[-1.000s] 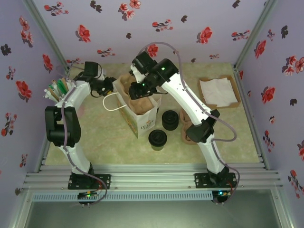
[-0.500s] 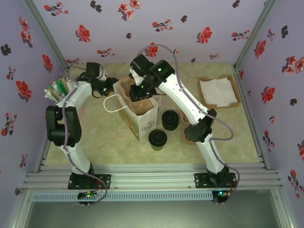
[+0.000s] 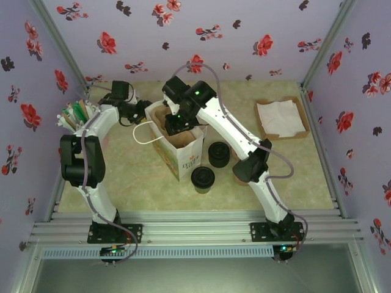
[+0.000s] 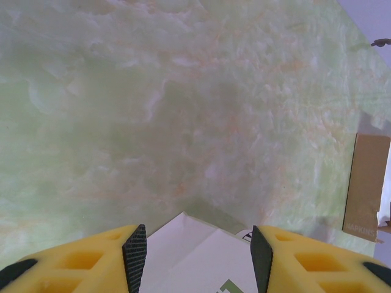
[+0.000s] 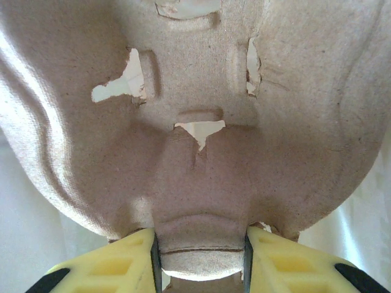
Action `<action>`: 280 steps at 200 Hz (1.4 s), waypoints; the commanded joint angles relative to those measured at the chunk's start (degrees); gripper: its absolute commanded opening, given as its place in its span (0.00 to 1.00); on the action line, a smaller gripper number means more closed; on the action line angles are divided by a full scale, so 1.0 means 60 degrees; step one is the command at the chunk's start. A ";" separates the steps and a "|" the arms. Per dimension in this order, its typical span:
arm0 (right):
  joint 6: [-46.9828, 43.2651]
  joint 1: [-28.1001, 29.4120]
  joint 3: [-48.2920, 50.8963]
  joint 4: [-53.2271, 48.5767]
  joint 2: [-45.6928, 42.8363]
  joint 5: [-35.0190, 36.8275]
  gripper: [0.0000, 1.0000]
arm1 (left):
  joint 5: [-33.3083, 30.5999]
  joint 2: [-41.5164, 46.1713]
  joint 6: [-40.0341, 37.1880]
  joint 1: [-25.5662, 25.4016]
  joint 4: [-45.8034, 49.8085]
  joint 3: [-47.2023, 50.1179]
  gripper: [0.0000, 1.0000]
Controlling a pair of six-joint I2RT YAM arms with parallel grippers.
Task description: Pack the takeout coffee
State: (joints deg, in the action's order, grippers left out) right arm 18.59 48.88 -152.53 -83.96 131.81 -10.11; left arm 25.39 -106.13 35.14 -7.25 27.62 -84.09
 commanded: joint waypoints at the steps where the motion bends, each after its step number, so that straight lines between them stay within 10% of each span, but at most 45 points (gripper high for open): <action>1: 0.0094 0.0089 -0.0301 -0.0277 0.0162 0.0362 0.36 | 0.0192 -0.0139 -0.0299 -0.0067 -0.0105 0.0142 0.52; 280: 0.0284 0.0468 -0.0350 -0.0627 0.1546 0.1201 0.40 | 0.0297 -0.0122 -0.0335 -0.0066 -0.0252 0.0327 0.51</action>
State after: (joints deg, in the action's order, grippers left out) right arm 18.83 51.11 -153.21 -85.65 140.00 -4.40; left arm 25.80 -106.13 34.48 -7.25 26.96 -82.43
